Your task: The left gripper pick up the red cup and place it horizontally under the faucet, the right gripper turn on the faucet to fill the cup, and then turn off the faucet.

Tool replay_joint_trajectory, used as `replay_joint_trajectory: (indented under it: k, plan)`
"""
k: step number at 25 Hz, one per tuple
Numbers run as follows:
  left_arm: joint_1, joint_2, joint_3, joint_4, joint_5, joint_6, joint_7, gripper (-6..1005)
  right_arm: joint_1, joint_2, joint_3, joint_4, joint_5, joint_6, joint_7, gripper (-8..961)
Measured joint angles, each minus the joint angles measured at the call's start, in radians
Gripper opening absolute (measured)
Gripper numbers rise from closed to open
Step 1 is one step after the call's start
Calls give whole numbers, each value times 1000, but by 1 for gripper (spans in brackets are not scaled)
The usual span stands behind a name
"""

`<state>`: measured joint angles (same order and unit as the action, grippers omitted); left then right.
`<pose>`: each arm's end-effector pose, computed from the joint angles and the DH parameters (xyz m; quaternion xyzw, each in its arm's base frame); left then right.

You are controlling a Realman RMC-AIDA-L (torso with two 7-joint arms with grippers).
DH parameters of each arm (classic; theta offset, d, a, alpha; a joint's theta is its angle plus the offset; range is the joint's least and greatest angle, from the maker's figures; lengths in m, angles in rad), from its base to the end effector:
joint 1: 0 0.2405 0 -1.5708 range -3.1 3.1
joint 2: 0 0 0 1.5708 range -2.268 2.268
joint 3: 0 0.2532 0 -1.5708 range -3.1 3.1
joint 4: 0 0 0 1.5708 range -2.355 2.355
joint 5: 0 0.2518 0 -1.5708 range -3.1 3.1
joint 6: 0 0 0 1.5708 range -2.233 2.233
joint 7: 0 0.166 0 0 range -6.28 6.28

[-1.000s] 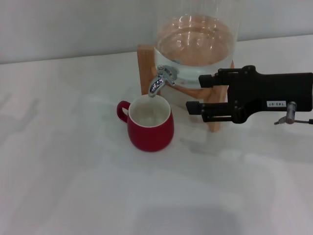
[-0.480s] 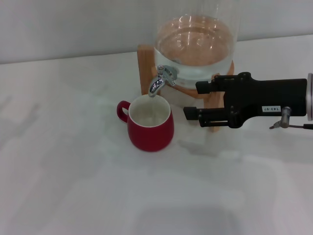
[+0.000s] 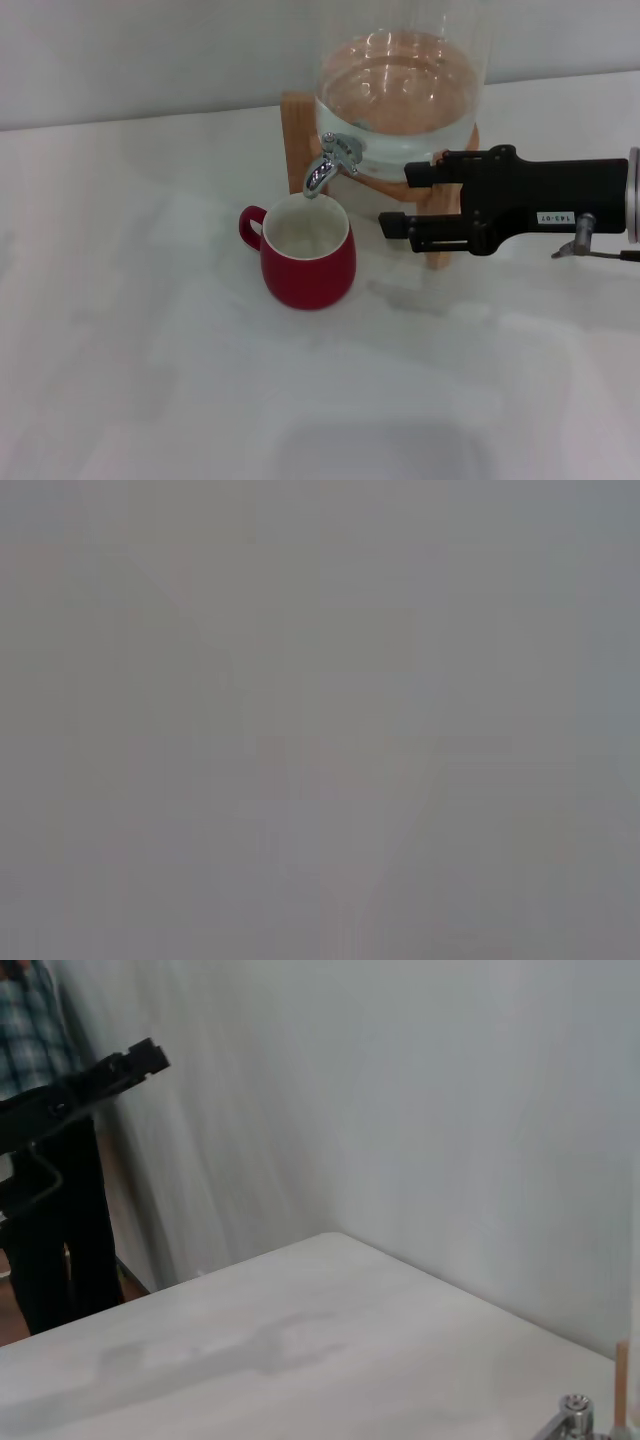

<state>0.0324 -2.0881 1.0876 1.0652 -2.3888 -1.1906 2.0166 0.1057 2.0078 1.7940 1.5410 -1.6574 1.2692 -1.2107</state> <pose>-0.3067 0.3302 0.1405 -0.6906 -0.1827 -0.4693 0.5190 0.1771 0.3487 0.0445 -0.9351 0.1890 0.2195 0.2044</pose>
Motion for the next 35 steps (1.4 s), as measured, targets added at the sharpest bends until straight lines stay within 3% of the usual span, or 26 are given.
replay_joint_trajectory:
  k: [7,15,35]
  plan:
    - [5,1,-2,-16,-10,-15,7,880,2,0,-16,-3,19,1,-16,722]
    - [-4,3,-3,-21,-10,-8,7,880,28,0,-116,-23,39,-1,-47,722]
    - [3,3,-1,-22,-9,-8,6,881,38,1,-224,-75,104,-204,-91,721]
